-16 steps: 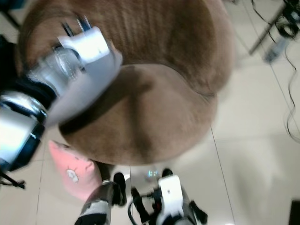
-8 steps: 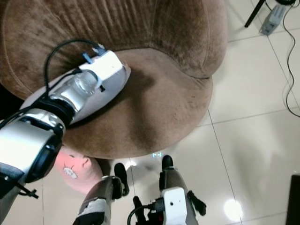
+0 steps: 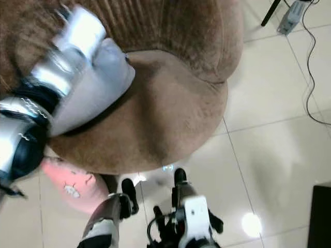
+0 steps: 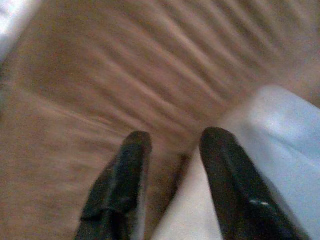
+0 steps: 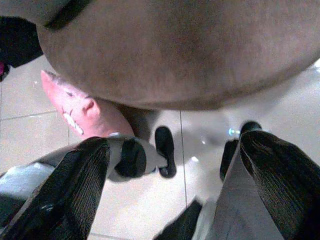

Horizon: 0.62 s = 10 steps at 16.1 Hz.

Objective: Move the pillow to the sofa from floor

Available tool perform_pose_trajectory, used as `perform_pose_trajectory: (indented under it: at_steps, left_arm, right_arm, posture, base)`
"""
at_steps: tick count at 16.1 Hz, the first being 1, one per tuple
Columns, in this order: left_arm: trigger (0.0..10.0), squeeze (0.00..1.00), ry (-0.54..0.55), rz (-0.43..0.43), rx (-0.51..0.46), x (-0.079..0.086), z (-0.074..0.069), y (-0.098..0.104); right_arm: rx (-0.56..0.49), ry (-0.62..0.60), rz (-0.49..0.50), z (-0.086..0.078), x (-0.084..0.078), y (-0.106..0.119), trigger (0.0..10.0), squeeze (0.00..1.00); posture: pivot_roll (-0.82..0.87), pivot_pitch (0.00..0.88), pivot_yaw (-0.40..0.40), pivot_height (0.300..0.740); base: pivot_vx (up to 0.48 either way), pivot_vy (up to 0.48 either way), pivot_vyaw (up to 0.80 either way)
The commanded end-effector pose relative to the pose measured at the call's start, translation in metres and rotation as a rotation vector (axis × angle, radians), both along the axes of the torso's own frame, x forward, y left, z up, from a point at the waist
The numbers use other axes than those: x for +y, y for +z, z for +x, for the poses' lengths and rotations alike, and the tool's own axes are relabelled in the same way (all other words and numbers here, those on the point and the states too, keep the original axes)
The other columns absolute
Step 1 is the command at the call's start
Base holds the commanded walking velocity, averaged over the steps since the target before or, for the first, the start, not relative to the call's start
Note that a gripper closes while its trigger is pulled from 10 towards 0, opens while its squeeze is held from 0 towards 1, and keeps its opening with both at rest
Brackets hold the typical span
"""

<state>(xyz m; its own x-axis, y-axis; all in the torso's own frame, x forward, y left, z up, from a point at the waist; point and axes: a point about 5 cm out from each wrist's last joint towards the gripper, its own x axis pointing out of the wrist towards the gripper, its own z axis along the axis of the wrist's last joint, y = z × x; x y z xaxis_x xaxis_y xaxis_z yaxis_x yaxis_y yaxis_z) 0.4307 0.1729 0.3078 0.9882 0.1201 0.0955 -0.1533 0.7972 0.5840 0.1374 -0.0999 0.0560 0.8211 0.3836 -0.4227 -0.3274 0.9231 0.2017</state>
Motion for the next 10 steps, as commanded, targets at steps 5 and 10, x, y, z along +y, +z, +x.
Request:
perform_pose_trajectory:
  at_steps: [5, 10]
  left_arm:
    - [10.0, 1.00, 0.007, -0.134, -0.306, 0.021, -0.017, 0.105]
    - [10.0, 0.00, -0.134, -0.204, -0.219, 0.048, -0.019, 0.090]
  right_arm:
    - [-0.040, 0.089, -0.003, 0.039, 0.002, -0.004, 10.0, 0.00]
    - [-0.162, 0.225, -0.009, 0.112, 0.021, 0.010, 10.0, 0.00]
  posture:
    - [-0.26, 0.374, 0.009, 0.740]
    - [-0.06, 0.282, -0.076, 0.740]
  base:
    - [0.000, 0.000, 0.00]
    - [0.000, 0.000, 0.00]
